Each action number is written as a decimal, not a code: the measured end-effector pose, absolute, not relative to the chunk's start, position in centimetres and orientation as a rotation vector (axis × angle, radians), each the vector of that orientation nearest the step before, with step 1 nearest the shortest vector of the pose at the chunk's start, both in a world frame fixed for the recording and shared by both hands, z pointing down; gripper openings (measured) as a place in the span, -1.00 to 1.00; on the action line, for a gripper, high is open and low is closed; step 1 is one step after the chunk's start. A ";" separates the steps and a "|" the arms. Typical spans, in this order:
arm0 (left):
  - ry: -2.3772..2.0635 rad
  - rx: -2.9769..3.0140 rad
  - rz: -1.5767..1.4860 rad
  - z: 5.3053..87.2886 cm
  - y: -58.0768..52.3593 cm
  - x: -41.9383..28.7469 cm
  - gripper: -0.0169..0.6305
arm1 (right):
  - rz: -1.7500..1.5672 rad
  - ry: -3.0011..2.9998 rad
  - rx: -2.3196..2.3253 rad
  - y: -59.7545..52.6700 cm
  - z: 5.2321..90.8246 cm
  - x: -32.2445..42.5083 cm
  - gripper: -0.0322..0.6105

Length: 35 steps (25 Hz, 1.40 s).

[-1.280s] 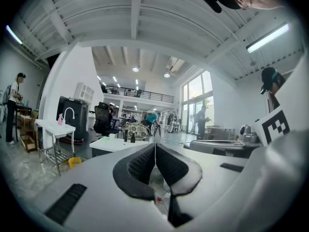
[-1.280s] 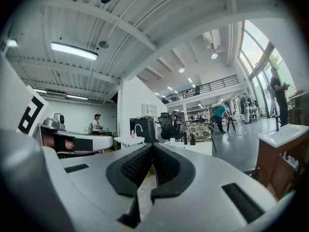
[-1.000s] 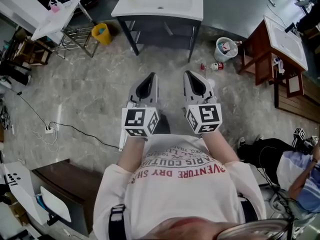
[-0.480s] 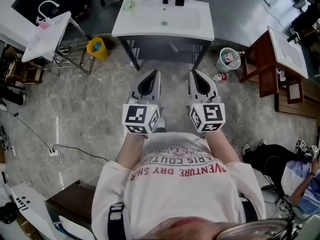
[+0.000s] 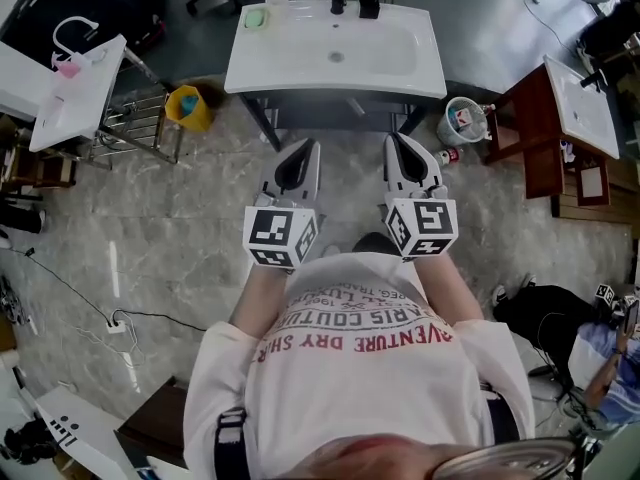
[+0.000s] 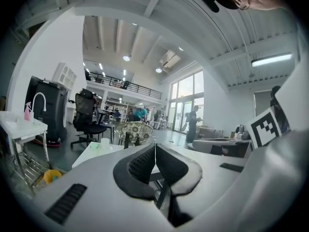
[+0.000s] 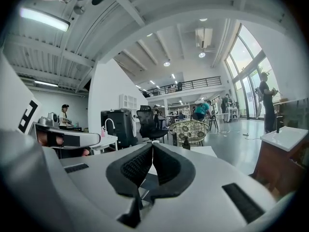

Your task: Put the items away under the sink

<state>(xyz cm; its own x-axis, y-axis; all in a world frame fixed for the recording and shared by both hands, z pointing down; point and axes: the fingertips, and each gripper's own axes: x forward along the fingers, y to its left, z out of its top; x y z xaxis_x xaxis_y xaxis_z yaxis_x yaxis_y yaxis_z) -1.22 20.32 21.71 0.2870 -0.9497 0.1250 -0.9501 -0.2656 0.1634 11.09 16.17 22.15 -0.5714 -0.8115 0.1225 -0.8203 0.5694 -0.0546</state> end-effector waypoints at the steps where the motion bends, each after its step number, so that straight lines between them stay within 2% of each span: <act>1: -1.763 2.337 0.003 22.1 19.7 -1.7 -0.88 | 0.172 -2.703 1.411 15.4 22.5 10.8 -0.82; 8: -1.859 2.281 0.034 23.4 13.9 -4.2 -0.88 | 0.181 -2.745 1.351 8.6 24.1 8.9 -0.82; 23: -1.963 2.271 0.038 22.4 -7.3 -2.7 -0.88 | 0.189 -2.818 1.222 -14.1 23.2 9.1 -0.82; 35: -1.885 2.211 0.135 27.0 -18.3 -4.1 -0.88 | 0.322 -2.693 1.276 -25.6 28.1 9.4 -0.82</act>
